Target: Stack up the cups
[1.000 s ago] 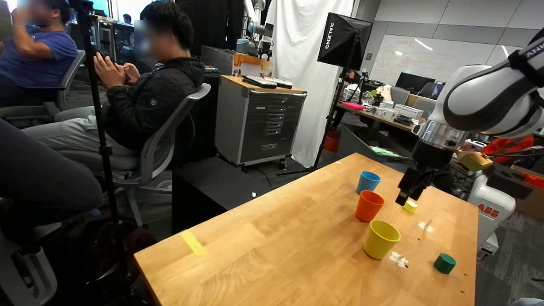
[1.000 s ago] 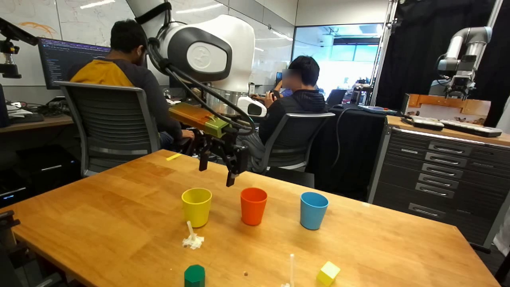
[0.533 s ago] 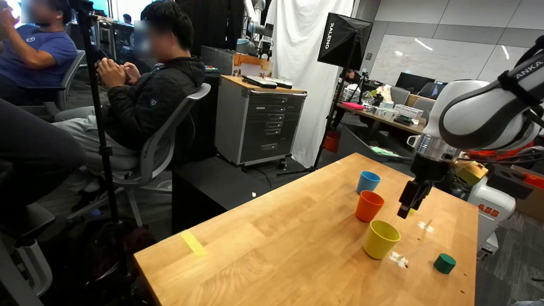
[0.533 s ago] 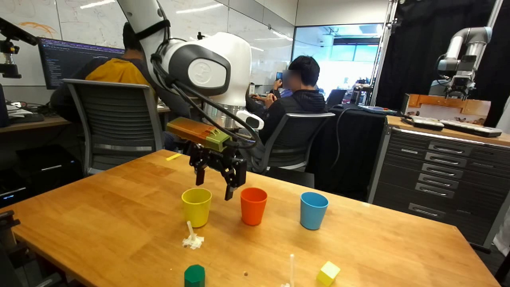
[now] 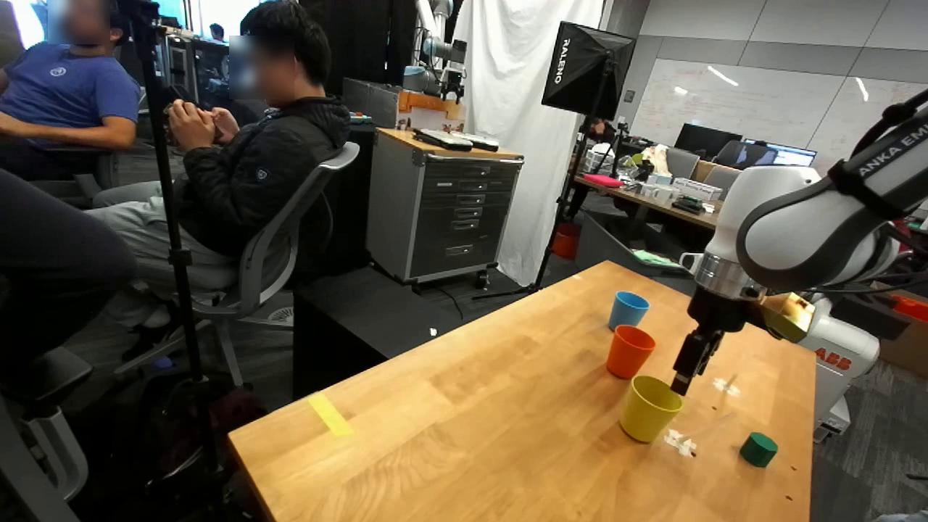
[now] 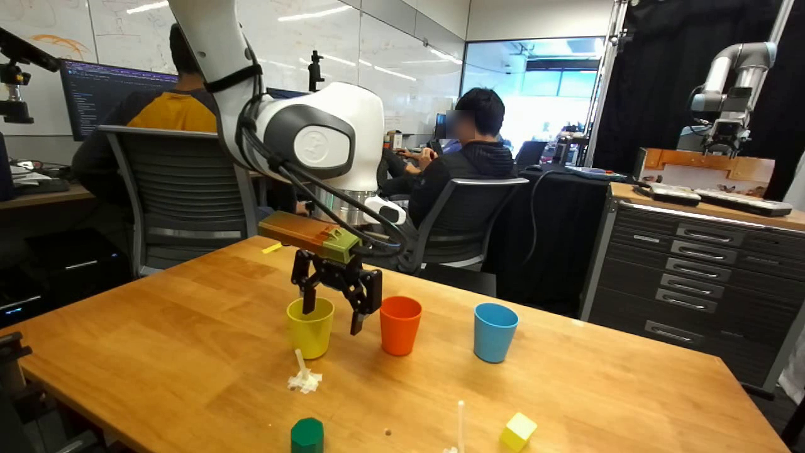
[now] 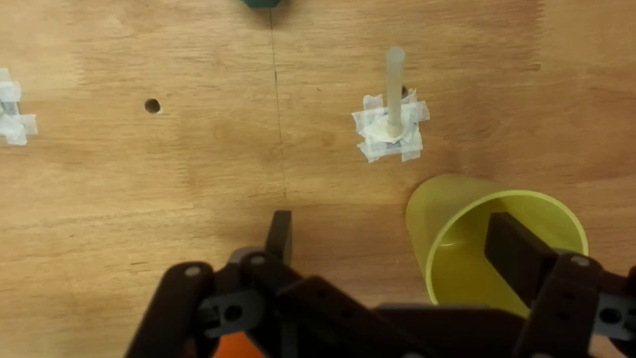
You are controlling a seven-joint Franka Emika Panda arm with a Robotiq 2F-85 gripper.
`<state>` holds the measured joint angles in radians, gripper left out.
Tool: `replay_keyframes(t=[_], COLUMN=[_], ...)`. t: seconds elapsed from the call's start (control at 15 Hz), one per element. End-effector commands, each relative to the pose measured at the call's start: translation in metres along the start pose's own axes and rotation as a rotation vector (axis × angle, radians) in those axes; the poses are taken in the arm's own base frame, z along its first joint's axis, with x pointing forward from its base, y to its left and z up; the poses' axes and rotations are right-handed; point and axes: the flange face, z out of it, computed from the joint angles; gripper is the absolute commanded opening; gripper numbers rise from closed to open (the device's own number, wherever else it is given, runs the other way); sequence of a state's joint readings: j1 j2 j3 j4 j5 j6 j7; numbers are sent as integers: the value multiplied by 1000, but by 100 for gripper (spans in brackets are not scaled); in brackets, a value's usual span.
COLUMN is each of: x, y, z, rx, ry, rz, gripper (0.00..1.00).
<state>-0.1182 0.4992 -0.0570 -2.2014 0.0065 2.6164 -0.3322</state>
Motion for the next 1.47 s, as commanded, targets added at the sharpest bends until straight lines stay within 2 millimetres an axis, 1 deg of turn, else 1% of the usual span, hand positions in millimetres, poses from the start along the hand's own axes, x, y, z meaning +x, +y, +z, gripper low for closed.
replay_keyframes(t=[0.0,0.13,0.33,0.4,0.47,0.53,0.6,0.67,0.93,1.13,1.33,1.4], x=[11,13,14,15,15,16,16,16,17,17,17,17], y=[-12,-16,-17,-17,-17,-17,-17,-18,-24,-30,-31,-31], z=[8,12,17,18,19,19,18,17,14,13,13,11], rx=[-16,-16,-17,-17,-15,-14,-9,-5,-4,-4,-19,-19], ry=[19,22,26,27,27,28,37,46,69,81,100,109], rz=[-25,-33,-35,-33,-29,-27,-19,-15,-8,-1,-4,-2], gripper=[100,100,100,93,74,69,69,62,29,7,2,2])
